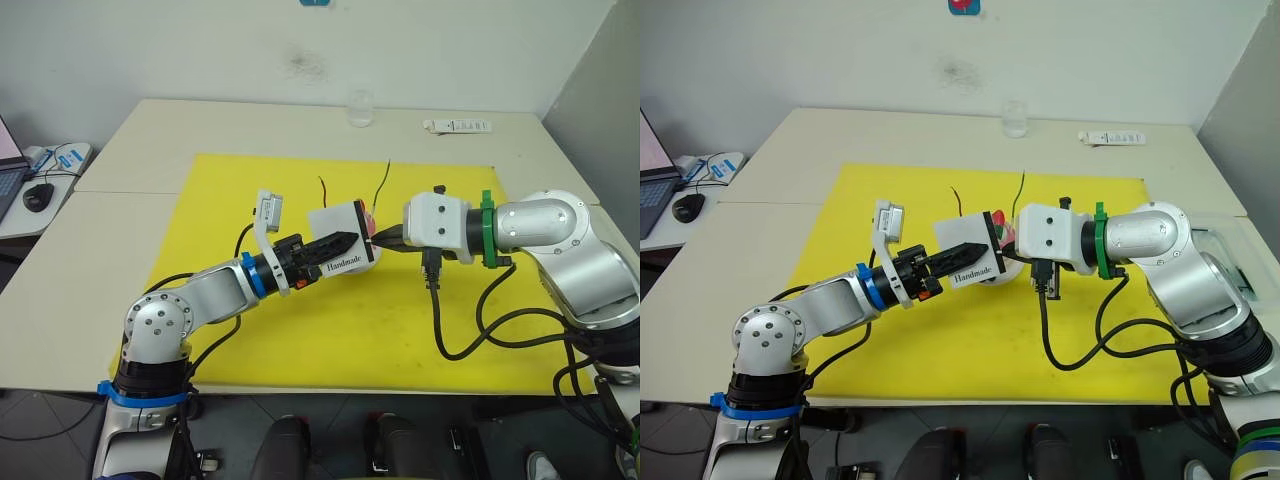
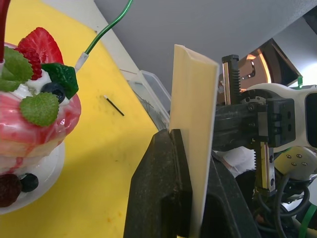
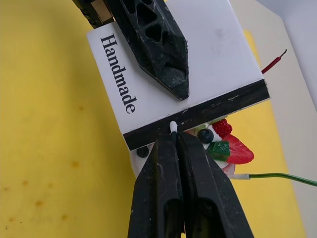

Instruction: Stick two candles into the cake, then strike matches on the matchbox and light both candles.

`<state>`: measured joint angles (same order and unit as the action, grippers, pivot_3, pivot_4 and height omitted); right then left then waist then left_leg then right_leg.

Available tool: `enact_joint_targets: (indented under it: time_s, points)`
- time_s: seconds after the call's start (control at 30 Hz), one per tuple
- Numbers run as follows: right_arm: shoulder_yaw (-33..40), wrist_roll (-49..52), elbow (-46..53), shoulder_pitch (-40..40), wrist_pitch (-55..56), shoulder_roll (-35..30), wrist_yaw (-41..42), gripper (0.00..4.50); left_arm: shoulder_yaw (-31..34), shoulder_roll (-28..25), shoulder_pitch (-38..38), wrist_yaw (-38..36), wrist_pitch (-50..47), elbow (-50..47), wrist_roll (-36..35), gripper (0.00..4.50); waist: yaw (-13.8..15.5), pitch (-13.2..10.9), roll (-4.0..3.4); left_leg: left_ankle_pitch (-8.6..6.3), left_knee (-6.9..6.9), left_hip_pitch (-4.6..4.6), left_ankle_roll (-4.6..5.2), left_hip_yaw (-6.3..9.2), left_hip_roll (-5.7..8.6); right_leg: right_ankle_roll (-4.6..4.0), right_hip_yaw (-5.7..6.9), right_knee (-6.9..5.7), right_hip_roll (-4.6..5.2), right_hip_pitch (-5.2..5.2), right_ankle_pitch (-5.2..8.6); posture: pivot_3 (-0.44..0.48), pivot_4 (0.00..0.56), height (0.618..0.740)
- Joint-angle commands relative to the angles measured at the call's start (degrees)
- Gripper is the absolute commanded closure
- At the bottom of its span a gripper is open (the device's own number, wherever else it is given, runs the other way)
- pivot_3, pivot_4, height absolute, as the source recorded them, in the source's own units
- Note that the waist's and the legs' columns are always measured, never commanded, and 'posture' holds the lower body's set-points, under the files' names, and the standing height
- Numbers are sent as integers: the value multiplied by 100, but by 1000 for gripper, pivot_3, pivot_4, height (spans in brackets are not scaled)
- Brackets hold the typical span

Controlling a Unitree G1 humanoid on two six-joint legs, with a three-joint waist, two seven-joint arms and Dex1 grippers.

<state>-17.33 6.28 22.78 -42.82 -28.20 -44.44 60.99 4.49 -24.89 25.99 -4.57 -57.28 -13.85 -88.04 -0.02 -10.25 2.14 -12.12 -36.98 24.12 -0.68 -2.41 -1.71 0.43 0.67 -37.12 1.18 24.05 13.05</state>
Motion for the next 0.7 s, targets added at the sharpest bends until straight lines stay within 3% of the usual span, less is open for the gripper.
enact_joint_targets:
  time_s: [0.03, 0.13, 0.2, 0.43, 0.7]
  points:
    - [-338, -484, 59, 3, 565, -196, 185, 4451, 112, 144, 119, 46, 74, -206, -397, 4500, 0, 0, 0, 0, 0, -1, 0, 0, 0, 0, 0, 0, 0, 0, 0, 0, 150, 740]
    - [-798, -812, 342, 461, 1125, -812, 879, 4451, 182, 280, 231, 176, 172, -119, -590, 4500, 51, 2, 3, 0, 0, 0, 0, 2, 1, 0, 3, 3, 0, -2, 0, 0, 150, 740]
    - [-642, -702, 363, 691, 1276, -971, 965, 4451, 225, 275, 323, 189, 168, -39, -656, 4500, 66, 3, 8, 0, -1, 0, 0, 8, 2, 0, 11, 11, 2, -9, 1, 0, 150, 740]
    - [469, -150, -415, 151, 908, -808, 705, 4451, 248, 81, -4, 60, 44, -236, -649, 4500, -24, -1, 0, 0, -2, -26, 0, -16, 0, -2, -5, -9, 0, -6, -9, 0, 150, 740]
    - [637, -111, -391, -30, 595, -629, 553, 4451, 509, -750, -528, -342, -175, -384, -701, 4500, -4, -1, -1, 0, 4, -17, -1, 7, -7, -26, 0, -9, -1, -6, 8, 0, 150, 740]
